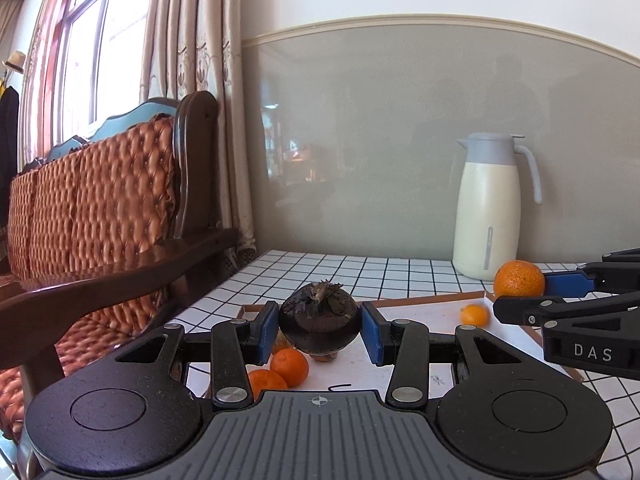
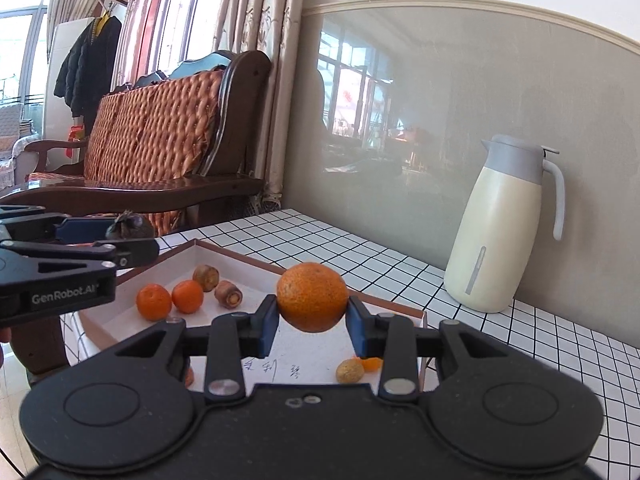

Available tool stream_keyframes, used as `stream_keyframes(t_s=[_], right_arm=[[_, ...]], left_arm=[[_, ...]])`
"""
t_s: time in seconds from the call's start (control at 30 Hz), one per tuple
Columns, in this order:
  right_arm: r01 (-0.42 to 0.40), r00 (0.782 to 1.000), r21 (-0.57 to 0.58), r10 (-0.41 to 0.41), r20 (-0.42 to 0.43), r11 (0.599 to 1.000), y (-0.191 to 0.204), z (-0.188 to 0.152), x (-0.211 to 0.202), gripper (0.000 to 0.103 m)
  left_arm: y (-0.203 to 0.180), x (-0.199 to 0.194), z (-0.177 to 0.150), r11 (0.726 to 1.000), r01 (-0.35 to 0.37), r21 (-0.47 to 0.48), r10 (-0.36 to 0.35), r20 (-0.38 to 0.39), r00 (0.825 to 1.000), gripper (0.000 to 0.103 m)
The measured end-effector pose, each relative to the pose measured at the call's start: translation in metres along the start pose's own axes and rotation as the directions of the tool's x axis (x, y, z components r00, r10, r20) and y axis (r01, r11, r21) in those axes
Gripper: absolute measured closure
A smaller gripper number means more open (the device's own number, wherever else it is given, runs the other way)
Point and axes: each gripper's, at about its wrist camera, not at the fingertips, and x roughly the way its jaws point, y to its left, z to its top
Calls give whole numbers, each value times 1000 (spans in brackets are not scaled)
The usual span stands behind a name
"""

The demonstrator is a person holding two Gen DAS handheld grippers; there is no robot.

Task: Organize fruits
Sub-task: 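Lift and carry the mangosteen and orange with both tools over the tray, then open both tools to drop the mangosteen and orange into the tray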

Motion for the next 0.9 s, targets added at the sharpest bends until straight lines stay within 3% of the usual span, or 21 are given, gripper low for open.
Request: stream_keyframes(t_s=[0.63,0.9], right_arm=[[42,996,67,-36,-76,997,-32,6,67,75],[28,993,94,-17,-116,995,-46,6,91,75]], left_arm=[[9,74,11,999,-3,-37,0,-77,997,59],[12,104,8,1000,-10,-21,8,-122,992,59]])
